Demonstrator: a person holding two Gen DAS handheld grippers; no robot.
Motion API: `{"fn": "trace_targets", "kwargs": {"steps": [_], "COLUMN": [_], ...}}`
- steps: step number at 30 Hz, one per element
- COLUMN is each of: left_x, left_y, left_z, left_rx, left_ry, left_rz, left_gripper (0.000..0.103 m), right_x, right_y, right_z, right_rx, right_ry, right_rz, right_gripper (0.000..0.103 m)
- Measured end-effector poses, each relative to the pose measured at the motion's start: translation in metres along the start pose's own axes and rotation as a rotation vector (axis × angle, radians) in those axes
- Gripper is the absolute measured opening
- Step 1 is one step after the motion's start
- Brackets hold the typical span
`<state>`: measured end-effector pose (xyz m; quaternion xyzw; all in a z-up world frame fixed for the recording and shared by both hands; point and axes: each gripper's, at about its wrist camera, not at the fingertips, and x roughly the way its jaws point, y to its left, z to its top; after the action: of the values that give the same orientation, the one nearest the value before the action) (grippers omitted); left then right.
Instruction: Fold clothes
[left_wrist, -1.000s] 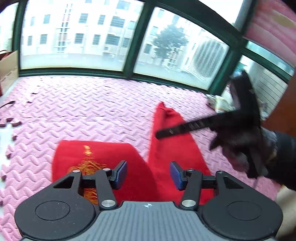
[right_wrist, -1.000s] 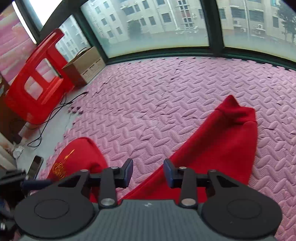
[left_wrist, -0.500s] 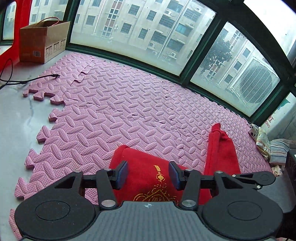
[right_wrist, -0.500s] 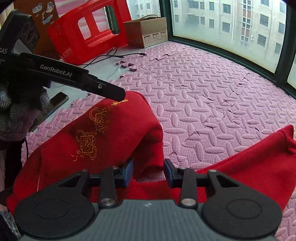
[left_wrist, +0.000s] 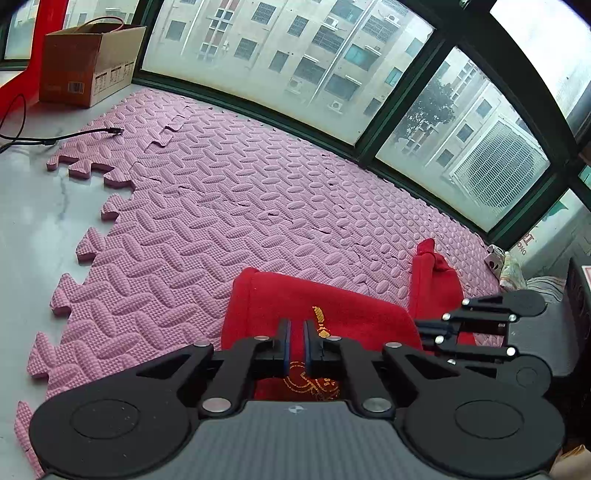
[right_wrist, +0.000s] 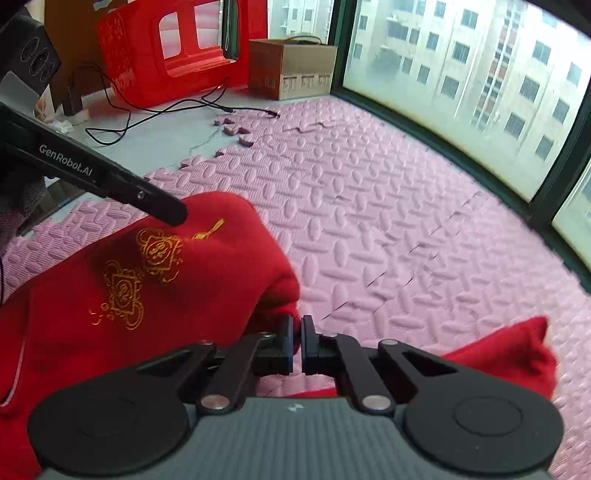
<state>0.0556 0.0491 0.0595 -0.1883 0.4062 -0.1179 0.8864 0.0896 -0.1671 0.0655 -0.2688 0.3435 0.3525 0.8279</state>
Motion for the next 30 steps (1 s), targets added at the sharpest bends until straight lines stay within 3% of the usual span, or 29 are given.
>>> {"fn": "trace_targets", "kwargs": {"steps": [3, 6, 8, 10, 17, 19, 21, 23, 26, 28, 30], "left_x": [-0.002, -0.001, -0.001, -0.002, -0.006, -0.003, 0.0, 0.004, 0.013, 0.019, 0.023], "left_y": [0.0, 0.0, 0.001, 0.003, 0.008, 0.007, 0.006, 0.004, 0.004, 0.004, 0.005], "left_z": [-0.001, -0.002, -0.002, -0.002, 0.007, 0.01, 0.014, 0.017, 0.021, 0.023, 0.023], "left_rx": [0.01, 0.011, 0.007, 0.002, -0.002, 0.001, 0.007, 0.015, 0.023, 0.032, 0.04], "left_ry": [-0.004, -0.003, -0.003, -0.005, -0.028, -0.031, -0.032, -0.031, -0.019, -0.004, 0.007], "left_rz": [-0.007, -0.011, -0.013, -0.015, -0.022, -0.01, 0.003, 0.016, 0.026, 0.02, 0.01], "left_gripper": [0.007, 0.007, 0.007, 0.007, 0.01, 0.011, 0.015, 0.028, 0.038, 0.035, 0.034], "right_x": [-0.008, -0.015, -0.016, -0.014, 0.014, 0.019, 0.023, 0.027, 0.029, 0.03, 0.032], "right_y": [-0.012, -0.037, -0.059, -0.066, -0.02, -0.007, -0.001, 0.003, -0.003, -0.007, -0.012], "right_z": [0.02, 0.043, 0.054, 0.053, 0.01, 0.001, -0.003, -0.008, -0.012, -0.013, -0.014], "right_rx": [-0.086, -0.046, 0.071, 0.115, 0.026, 0.01, 0.003, 0.013, 0.055, 0.081, 0.12], "right_ry": [-0.058, -0.126, -0.1, -0.086, 0.092, 0.115, 0.126, 0.129, 0.134, 0.134, 0.138], "right_rz": [-0.176, -0.28, -0.16, -0.093, 0.128, 0.165, 0.182, 0.166, 0.185, 0.205, 0.249], "right_gripper": [0.0, 0.0, 0.005, 0.01, 0.021, 0.023, 0.037, 0.039, 0.044, 0.04, 0.013]}}
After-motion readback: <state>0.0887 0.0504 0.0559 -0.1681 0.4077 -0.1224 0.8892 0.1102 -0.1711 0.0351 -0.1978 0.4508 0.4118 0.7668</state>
